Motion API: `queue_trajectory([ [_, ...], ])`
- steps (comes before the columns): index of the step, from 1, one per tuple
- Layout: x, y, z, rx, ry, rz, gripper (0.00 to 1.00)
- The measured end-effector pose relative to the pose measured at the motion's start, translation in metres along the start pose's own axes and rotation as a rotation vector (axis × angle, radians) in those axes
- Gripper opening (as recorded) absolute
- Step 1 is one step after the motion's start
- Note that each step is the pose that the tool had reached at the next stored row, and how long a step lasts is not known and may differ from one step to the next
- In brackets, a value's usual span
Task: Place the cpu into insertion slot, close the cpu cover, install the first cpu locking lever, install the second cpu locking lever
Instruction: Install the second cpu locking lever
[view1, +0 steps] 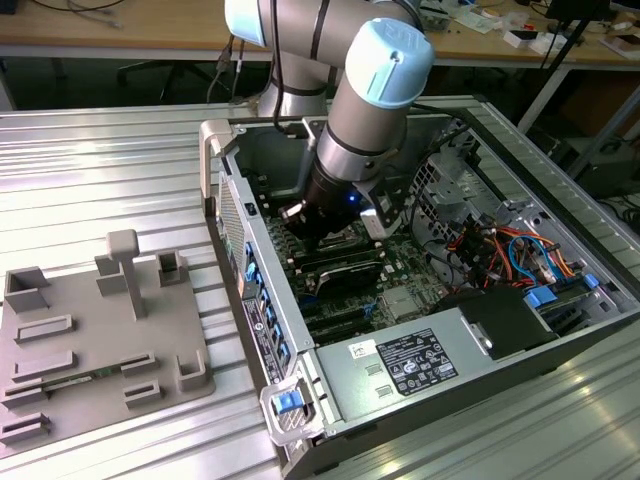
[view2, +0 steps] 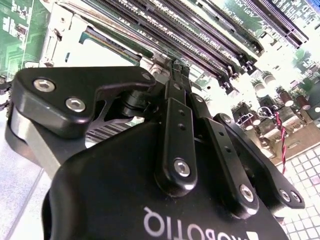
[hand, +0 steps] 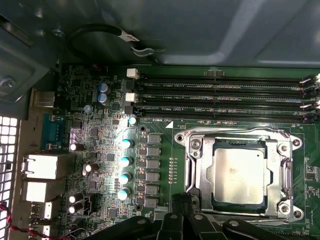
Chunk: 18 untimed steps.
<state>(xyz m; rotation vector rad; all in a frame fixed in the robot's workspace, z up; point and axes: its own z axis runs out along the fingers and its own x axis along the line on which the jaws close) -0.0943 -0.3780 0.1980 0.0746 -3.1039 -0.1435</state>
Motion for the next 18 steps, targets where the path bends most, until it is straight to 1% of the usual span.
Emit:
queue_trajectory([
  [2, -0.0004, -0.0009, -0.0004, 0.0003, 0.0008, 0.0, 0.11],
  [3, -0.0006, -0.0003, -0.0028, -0.0002, 0.0003, 0.0, 0.11],
  [4, -0.0013, 0.0004, -0.0063, -0.0032, -0.0048, -0.001, 0.11],
  [5, -0.001, 0.0007, -0.0109, -0.002, -0.0023, -0.001, 0.11],
  [6, -0.0006, 0.0006, -0.0136, -0.001, -0.0015, -0.001, 0.11],
  [7, -0.0004, 0.001, -0.0158, -0.0013, -0.0018, 0.0, 0.11],
  [10, -0.0002, 0.0014, -0.0197, -0.001, -0.0016, 0.0, 0.11],
  [11, -0.0001, 0.0018, -0.0221, -0.0011, -0.0016, 0.0, 0.11],
  [13, 0.0001, 0.0027, -0.0298, -0.0011, -0.0016, 0.0, 0.11],
  [14, 0.0002, 0.003, -0.0315, -0.001, -0.0015, 0.0, 0.11],
  [18, 0.0001, 0.003, -0.0316, -0.0011, -0.0016, 0.0, 0.11],
])
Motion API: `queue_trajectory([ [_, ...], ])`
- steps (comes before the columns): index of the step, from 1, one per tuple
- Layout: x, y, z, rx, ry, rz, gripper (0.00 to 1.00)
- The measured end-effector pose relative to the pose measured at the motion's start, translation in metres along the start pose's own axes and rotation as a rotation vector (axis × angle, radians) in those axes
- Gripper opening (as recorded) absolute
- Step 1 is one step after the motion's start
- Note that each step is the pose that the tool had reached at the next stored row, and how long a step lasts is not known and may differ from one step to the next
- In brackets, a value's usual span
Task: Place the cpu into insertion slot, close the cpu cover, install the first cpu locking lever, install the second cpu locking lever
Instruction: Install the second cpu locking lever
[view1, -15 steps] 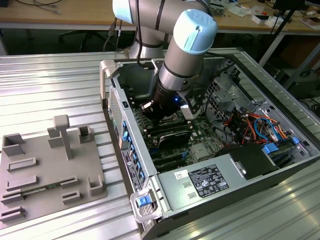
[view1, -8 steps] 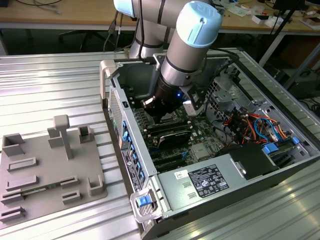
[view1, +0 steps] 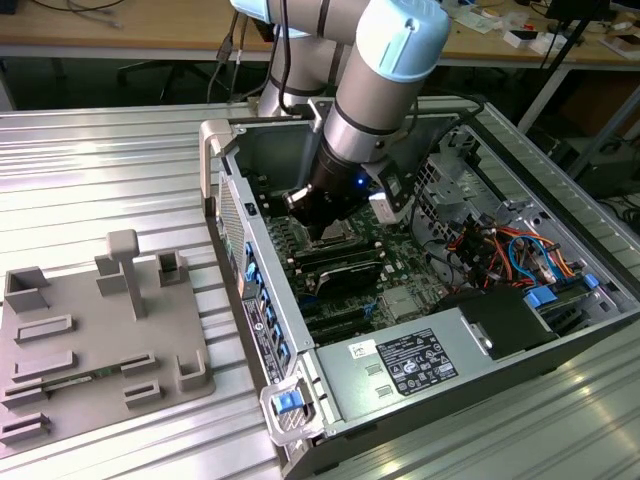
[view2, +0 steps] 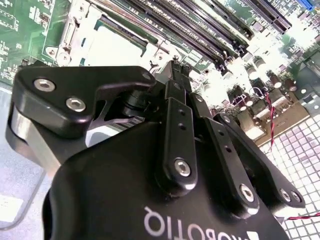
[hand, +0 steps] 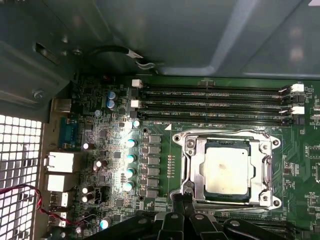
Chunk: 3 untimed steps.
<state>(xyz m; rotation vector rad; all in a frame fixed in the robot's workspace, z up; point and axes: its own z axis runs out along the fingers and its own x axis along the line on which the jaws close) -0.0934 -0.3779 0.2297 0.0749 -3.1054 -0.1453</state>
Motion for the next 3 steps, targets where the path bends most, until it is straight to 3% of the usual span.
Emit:
queue_trajectory([
  [3, 0.0, 0.0, -0.0001, 0.0, 0.0, 0.0, 0.11],
])
